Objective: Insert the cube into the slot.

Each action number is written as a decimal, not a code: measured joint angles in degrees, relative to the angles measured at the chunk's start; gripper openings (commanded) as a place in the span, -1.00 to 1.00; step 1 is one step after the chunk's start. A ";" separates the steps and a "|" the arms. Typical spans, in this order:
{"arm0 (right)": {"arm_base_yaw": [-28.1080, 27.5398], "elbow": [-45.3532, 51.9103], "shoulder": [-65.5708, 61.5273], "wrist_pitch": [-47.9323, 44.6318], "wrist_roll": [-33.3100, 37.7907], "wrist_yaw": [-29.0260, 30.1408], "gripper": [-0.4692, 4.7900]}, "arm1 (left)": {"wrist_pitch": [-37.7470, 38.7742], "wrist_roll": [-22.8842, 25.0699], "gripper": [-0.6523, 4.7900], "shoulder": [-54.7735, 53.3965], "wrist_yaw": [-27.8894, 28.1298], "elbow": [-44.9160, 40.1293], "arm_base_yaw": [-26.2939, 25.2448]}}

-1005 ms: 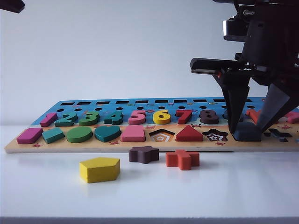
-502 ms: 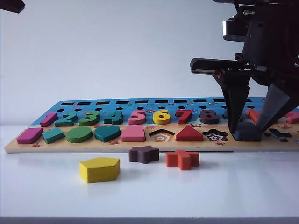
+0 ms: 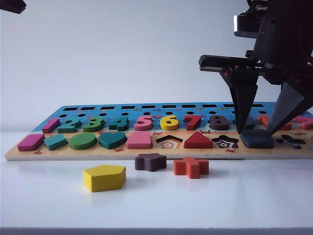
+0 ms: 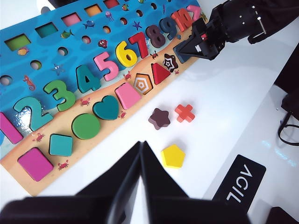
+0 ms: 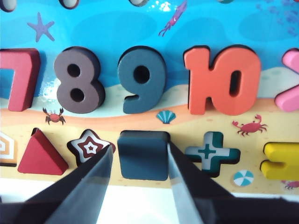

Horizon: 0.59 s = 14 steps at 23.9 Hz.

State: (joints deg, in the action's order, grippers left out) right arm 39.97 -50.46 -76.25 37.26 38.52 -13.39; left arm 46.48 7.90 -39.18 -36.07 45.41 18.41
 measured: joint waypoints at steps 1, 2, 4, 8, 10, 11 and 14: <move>0.00 0.00 0.00 -0.04 -0.04 -0.22 0.02 | 0.00 0.00 -0.73 0.00 0.00 0.00 0.00; 0.00 0.00 0.07 0.00 -0.28 -0.37 0.02 | 0.00 0.00 -0.72 0.00 0.00 0.00 0.00; 0.00 0.00 0.42 -0.02 -0.72 -0.76 0.02 | 0.00 0.00 -0.73 0.00 0.00 0.00 0.00; 0.00 0.00 1.68 0.00 -0.87 -0.83 0.02 | 0.00 0.00 -0.72 0.00 0.00 0.00 0.00; 0.00 0.00 3.91 0.00 -0.87 -0.83 0.02 | 0.00 0.00 -0.72 0.00 0.00 0.00 0.00; 0.00 0.00 5.11 -0.02 -0.87 -0.83 0.01 | 0.00 0.00 -0.72 0.00 0.02 0.00 0.00; 0.00 0.00 11.93 -0.02 -0.98 -0.15 -0.05 | 0.00 0.00 -0.73 0.00 0.00 0.00 0.00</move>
State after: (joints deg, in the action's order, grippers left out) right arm 39.97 -50.46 -64.31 37.23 37.54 -13.54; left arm 46.48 7.90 -39.18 -36.07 45.41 18.41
